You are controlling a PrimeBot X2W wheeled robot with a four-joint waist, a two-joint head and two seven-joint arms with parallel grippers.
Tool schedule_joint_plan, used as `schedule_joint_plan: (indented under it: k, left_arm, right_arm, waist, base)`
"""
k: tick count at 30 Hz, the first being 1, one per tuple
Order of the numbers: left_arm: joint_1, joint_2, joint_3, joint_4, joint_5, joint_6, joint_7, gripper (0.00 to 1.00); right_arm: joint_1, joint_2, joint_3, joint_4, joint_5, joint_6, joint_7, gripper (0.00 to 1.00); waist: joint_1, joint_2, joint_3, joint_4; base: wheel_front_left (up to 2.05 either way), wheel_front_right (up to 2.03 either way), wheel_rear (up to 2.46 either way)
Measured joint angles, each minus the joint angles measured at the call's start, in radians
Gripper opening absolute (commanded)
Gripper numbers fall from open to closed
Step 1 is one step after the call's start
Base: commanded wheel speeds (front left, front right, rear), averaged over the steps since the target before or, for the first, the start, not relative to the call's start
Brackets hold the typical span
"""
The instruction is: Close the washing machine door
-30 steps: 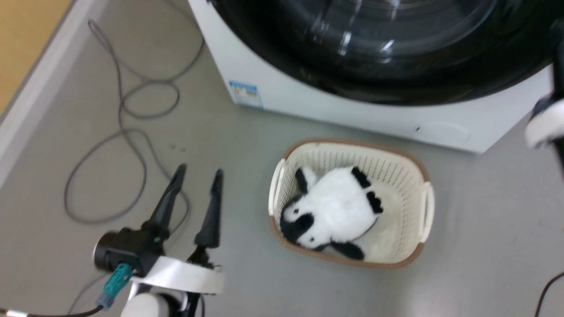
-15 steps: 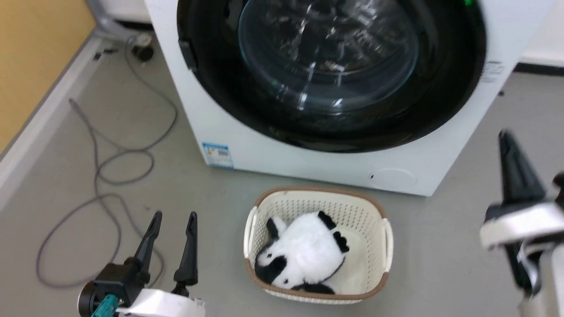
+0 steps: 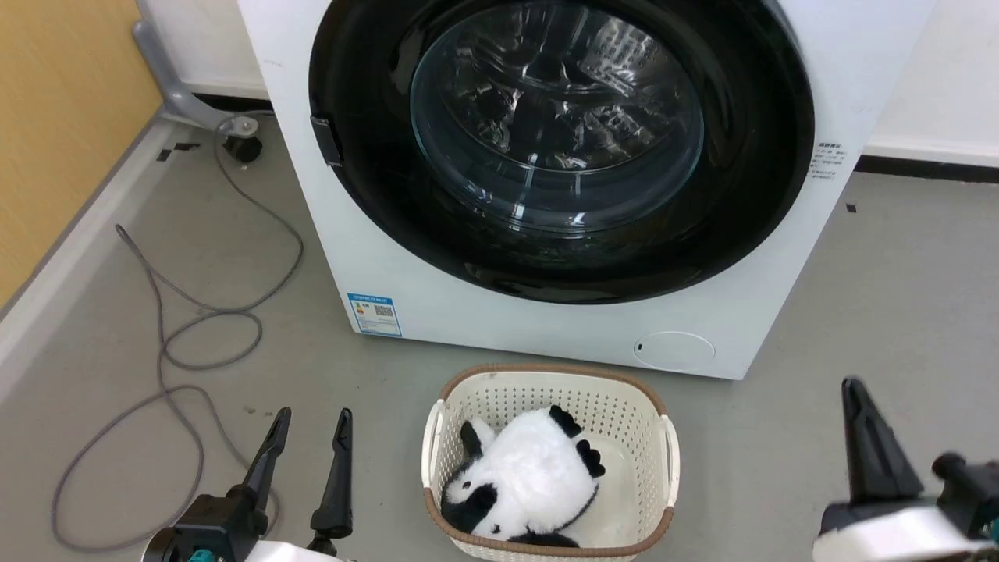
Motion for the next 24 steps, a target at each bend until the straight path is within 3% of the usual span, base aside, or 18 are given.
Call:
schedule_joint_plan:
  k: [2,3,4,21,22,24]
  left_arm:
    - [0.003,0.0,0.002,-0.001,0.0,0.0,0.0,1.0]
    - [0.004,0.0,0.004,-0.001,0.0,0.0,0.0,1.0]
    - [0.004,0.0,0.004,-0.001,0.0,0.0,0.0,1.0]
    - [0.005,0.001,-0.019,0.002,0.016,0.0,0.0,1.0]
    - [0.005,0.0,-0.02,0.002,0.016,0.0,0.001,0.0]
    - [0.005,0.0,-0.021,0.002,0.016,0.0,0.002,0.0]
  right_arm:
    - [0.032,0.004,0.006,-0.005,0.001,0.0,0.0,0.0]
    - [0.052,0.005,0.009,-0.01,0.004,0.0,0.0,0.17]
    - [0.052,0.005,0.009,-0.01,0.004,0.0,0.0,1.0]
    - [0.073,0.007,0.033,-0.029,0.002,0.0,0.0,1.0]
    - [0.073,0.006,0.033,-0.029,0.002,0.0,0.0,0.0]
    - [0.072,0.006,0.033,-0.028,0.002,0.0,0.0,0.0]
  waist:
    - [0.0,0.0,-0.008,0.001]
    - [0.0,0.0,-0.013,-0.001]
    - [0.0,0.0,-0.013,-0.001]
    - [0.0,0.0,-0.028,-0.002]
    - [0.0,0.0,-0.028,-0.002]
    - [0.0,0.0,-0.028,-0.002]
  base:
    - [0.0,0.0,0.0]
    - [0.0,0.0,0.0]
    - [0.0,0.0,0.0]
    - [0.0,0.0,0.0]
    - [0.0,0.0,0.0]
    - [0.0,0.0,0.0]
